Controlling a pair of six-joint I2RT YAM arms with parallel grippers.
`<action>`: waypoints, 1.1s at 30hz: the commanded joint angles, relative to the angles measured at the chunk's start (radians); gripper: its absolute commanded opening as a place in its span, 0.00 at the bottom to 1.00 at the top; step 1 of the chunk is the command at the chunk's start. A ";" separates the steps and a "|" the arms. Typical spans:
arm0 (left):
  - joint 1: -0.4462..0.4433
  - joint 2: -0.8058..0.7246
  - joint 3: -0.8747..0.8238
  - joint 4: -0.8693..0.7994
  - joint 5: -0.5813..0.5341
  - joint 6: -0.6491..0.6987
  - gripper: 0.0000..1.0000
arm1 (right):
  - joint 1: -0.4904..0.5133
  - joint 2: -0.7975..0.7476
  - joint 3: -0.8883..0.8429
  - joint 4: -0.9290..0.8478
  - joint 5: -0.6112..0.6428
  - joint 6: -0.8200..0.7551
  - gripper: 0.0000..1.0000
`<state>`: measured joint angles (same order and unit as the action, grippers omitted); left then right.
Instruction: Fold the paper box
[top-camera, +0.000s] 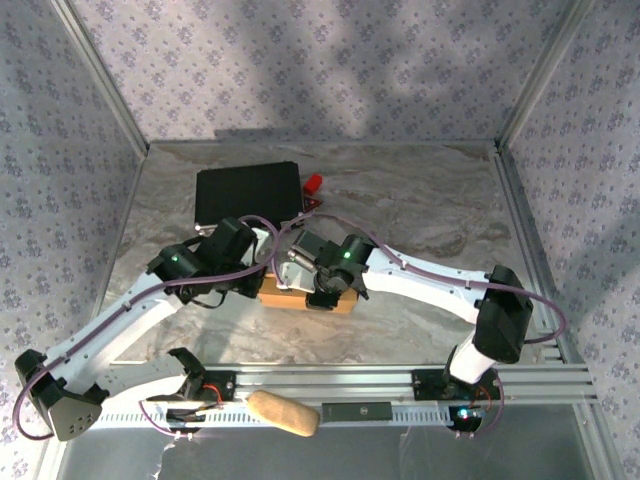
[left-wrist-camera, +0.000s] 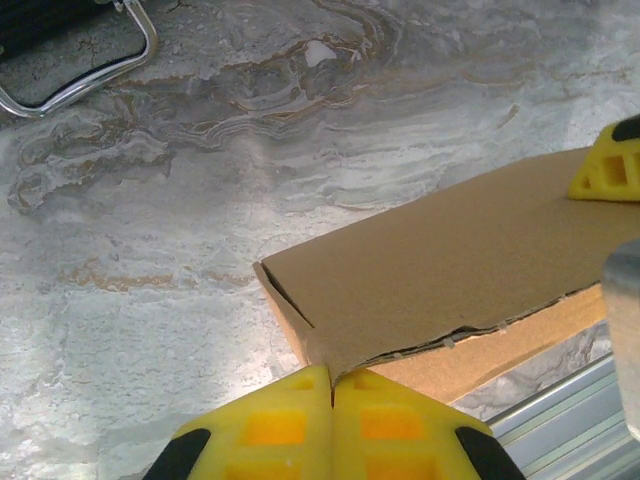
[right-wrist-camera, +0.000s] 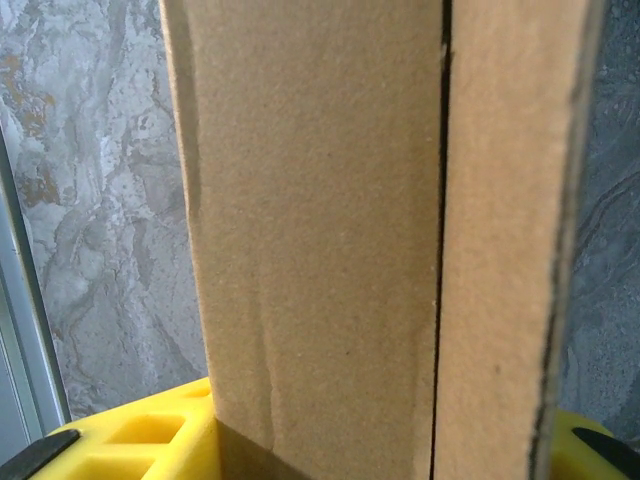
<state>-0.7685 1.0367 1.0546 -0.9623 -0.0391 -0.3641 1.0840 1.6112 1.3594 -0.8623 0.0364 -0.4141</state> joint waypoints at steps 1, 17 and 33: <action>-0.018 -0.002 -0.015 0.065 0.027 -0.073 0.00 | -0.004 0.011 0.007 0.015 -0.034 0.030 0.47; -0.023 -0.001 -0.043 0.106 0.033 -0.209 0.00 | -0.018 0.024 0.011 0.011 -0.052 0.035 0.47; -0.023 -0.015 -0.077 0.118 0.036 -0.248 0.00 | -0.028 0.018 -0.012 0.041 -0.036 0.034 0.49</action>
<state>-0.7803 1.0443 0.9886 -0.8772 -0.0414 -0.5941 1.0637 1.6203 1.3525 -0.8574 0.0032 -0.3992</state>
